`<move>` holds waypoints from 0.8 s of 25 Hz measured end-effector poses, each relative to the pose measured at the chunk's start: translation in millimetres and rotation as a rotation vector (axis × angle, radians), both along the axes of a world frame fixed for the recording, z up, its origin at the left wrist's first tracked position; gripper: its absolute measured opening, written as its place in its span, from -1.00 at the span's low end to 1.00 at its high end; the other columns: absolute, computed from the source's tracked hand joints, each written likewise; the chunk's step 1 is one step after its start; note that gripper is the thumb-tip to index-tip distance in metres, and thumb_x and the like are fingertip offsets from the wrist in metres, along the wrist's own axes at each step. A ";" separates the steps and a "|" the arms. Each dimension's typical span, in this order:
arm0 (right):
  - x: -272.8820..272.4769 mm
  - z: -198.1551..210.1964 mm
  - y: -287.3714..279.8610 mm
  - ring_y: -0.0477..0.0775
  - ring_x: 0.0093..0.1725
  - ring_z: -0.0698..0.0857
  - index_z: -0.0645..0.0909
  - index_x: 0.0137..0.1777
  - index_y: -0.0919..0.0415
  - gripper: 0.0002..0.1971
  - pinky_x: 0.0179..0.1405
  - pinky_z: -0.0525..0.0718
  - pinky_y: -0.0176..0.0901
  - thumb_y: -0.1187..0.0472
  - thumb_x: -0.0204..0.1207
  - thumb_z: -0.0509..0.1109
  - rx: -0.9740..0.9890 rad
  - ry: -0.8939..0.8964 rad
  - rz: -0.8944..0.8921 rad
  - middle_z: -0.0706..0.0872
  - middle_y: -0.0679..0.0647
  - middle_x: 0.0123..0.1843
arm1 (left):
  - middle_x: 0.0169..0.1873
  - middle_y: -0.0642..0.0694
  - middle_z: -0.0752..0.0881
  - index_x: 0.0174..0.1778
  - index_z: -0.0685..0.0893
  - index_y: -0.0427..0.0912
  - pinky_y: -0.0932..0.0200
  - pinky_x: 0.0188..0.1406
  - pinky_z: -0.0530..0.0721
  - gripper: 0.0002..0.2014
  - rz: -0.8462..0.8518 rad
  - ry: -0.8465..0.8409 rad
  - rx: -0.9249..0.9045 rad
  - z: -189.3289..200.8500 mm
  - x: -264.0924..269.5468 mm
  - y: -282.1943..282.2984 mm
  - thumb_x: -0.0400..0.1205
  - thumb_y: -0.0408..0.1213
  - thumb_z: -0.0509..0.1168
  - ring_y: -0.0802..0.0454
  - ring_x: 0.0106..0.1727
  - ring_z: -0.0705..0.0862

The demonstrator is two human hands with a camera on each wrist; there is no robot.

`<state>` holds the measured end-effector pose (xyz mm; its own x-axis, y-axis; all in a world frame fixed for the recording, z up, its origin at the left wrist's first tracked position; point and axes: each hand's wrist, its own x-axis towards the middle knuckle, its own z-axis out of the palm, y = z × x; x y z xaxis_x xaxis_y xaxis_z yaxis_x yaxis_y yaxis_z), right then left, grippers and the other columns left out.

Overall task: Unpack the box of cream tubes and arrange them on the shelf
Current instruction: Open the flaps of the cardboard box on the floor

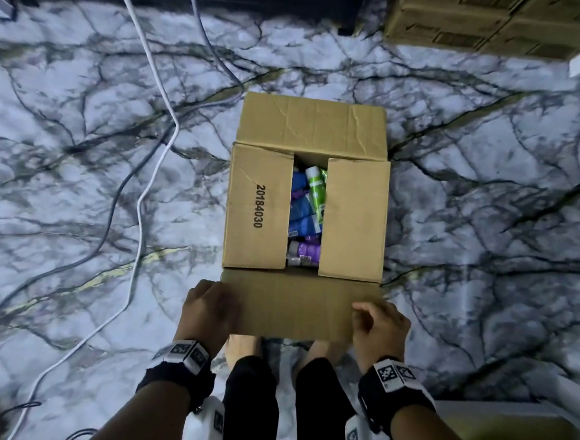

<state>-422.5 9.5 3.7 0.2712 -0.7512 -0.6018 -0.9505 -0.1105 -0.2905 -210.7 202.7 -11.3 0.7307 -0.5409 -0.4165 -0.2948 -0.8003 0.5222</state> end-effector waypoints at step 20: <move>119.1 -70.8 -64.3 0.36 0.59 0.10 0.06 0.60 -0.12 0.04 0.47 0.26 0.27 -0.21 0.18 0.56 -0.299 0.117 0.352 0.07 0.23 0.63 | 0.64 -0.20 -0.38 0.56 -0.52 0.23 -0.73 0.32 0.15 0.44 0.040 -0.127 0.448 -57.4 24.1 -170.0 0.10 0.42 0.48 -0.31 0.67 -0.30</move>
<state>-303.5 -54.9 -67.1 0.4840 -0.7704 -0.4150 -0.8645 -0.4944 -0.0906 -186.7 32.7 -68.8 0.8073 -0.2989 -0.5088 -0.2986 -0.9506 0.0846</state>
